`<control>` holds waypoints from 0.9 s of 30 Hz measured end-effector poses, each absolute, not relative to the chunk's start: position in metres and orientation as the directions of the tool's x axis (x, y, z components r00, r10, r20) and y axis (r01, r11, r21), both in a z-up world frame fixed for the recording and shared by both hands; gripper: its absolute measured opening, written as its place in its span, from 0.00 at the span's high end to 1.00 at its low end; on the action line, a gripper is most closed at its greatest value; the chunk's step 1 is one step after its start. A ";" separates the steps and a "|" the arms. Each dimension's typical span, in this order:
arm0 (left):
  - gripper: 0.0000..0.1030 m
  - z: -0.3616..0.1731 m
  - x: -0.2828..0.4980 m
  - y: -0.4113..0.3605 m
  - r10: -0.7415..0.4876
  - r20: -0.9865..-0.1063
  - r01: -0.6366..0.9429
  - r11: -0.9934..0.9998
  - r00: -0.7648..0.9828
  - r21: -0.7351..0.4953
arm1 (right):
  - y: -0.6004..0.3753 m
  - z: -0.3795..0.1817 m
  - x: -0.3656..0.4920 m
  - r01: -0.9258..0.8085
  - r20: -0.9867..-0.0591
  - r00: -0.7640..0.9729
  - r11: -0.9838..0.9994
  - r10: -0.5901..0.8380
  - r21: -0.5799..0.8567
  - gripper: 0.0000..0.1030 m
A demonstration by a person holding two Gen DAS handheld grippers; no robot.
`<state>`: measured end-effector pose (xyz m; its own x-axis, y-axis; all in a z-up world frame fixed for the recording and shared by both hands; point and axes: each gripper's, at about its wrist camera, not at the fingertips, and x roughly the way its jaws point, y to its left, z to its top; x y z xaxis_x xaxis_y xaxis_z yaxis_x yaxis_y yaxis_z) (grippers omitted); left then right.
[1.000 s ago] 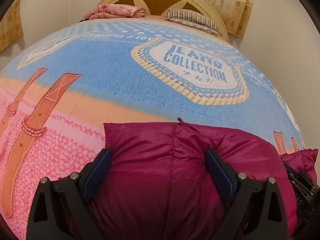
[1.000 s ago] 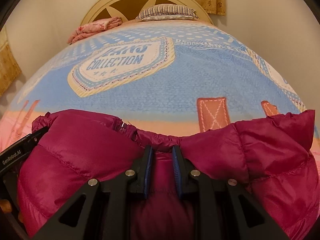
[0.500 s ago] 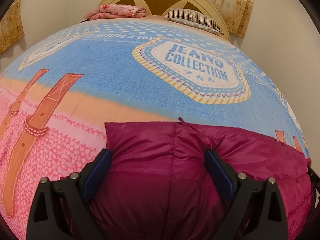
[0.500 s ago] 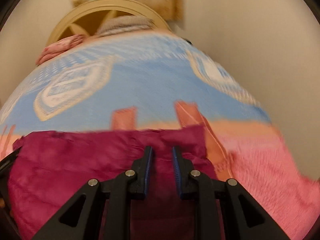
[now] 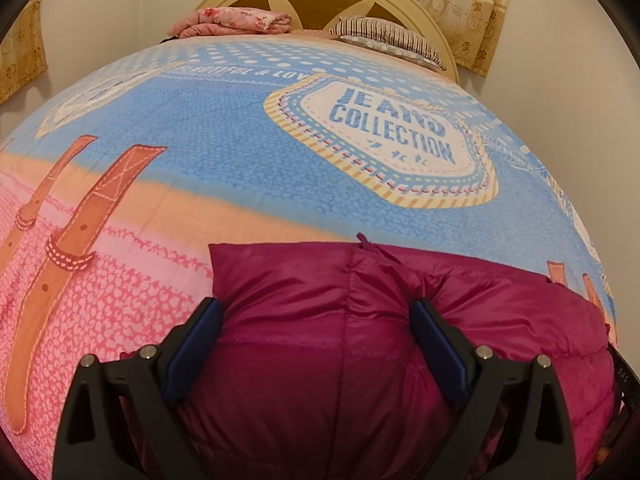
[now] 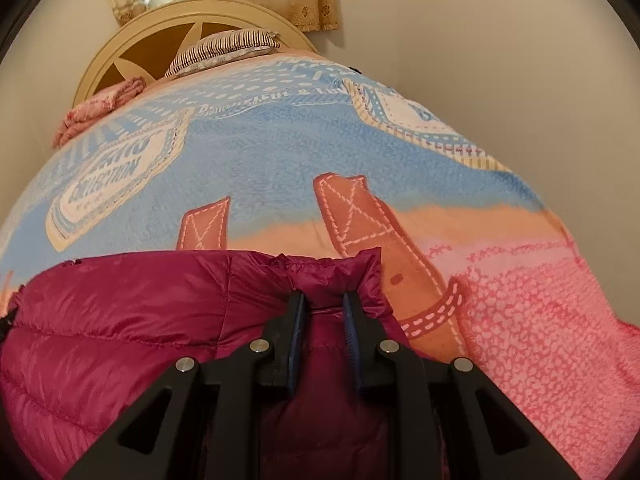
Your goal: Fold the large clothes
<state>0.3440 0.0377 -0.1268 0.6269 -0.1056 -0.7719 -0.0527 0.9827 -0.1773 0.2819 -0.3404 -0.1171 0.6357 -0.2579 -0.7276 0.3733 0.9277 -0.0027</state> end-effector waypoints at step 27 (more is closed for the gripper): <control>0.07 -0.112 0.161 0.114 -0.236 -0.690 -0.040 0.933 0.684 -0.358 | -0.177 -0.125 0.203 0.075 -0.692 0.721 0.988 0.038 0.133 0.80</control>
<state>0.1612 0.1145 -0.1121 0.6843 -0.2356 -0.6901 -0.0401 0.9328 -0.3582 0.2027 -0.1775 -0.1250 0.7208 0.0381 -0.6920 0.0752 0.9883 0.1327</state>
